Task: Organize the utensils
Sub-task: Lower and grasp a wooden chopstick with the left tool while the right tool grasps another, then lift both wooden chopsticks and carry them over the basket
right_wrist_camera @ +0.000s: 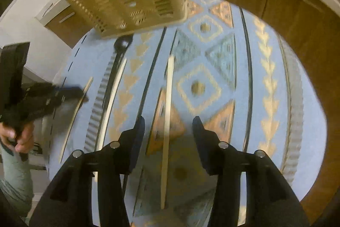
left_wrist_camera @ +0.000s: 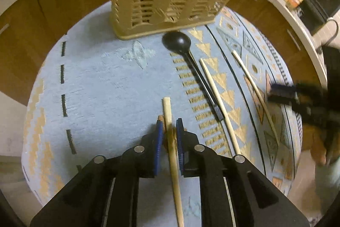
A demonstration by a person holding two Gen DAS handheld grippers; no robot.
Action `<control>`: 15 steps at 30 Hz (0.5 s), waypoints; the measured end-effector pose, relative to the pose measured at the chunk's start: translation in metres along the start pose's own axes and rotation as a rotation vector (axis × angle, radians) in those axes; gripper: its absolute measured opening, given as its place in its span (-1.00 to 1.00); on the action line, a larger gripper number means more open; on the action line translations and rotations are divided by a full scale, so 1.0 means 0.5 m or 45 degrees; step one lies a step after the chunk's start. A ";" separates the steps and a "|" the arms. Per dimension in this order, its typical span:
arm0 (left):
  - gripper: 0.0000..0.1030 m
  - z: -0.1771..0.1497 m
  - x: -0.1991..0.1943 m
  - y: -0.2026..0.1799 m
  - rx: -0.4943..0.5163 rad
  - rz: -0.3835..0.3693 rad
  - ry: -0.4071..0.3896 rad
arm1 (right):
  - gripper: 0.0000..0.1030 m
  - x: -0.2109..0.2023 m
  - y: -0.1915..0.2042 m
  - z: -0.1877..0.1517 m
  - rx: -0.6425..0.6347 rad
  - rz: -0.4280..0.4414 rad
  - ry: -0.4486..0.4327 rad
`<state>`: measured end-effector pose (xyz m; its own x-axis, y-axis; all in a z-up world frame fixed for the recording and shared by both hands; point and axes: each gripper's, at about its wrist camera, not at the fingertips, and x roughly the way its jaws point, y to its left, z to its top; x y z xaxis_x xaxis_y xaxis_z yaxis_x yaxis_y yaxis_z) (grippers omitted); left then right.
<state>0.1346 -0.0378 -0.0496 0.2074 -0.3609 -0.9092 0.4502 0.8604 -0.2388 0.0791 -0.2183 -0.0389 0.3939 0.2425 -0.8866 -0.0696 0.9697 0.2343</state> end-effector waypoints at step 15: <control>-0.68 0.032 0.041 -0.064 0.236 0.161 0.222 | -0.80 0.081 0.056 0.089 -0.197 -0.205 0.177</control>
<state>0.1386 -0.0785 -0.0552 0.1266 -0.1733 -0.9767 0.5846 0.8085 -0.0676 0.1339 -0.1827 -0.0506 0.2820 0.0765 -0.9563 -0.1596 0.9867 0.0318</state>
